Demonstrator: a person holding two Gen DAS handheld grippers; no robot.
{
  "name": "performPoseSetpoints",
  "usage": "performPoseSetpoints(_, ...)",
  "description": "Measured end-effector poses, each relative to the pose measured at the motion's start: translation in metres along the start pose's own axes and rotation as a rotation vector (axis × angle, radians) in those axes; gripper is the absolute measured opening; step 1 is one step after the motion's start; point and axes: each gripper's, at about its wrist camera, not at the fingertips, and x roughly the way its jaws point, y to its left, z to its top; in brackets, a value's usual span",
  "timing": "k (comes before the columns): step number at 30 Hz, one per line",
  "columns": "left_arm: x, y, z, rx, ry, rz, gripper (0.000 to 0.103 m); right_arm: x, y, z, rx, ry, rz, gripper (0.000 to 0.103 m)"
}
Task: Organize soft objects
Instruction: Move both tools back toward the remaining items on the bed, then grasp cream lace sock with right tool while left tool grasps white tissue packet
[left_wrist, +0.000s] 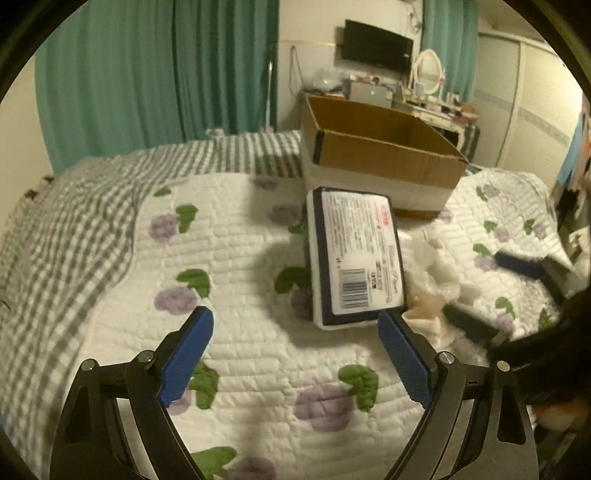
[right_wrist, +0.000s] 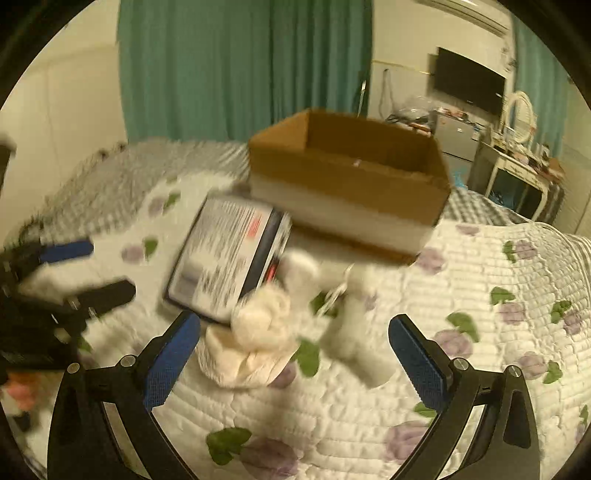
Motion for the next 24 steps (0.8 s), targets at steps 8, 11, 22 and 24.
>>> performPoseSetpoints(8,-0.005,0.011,-0.002,-0.012,-0.027,0.025,0.092,0.041,0.021,-0.012,-0.052,0.116,0.060,0.097)
performPoseSetpoints(11,-0.001,0.010,-0.002,-0.007,-0.017,0.005,0.092,0.049,0.019,-0.016,-0.038,0.146,0.067,0.059)
performPoseSetpoints(22,0.007,-0.019,-0.007,0.029,0.013,-0.048,0.092,0.001,-0.025,-0.007,0.104,0.037,0.081,0.029)
performPoseSetpoints(24,0.012,-0.029,-0.006,0.019,0.025,-0.067,0.092,-0.010,-0.037,-0.002,0.125,0.005,0.066,0.029)
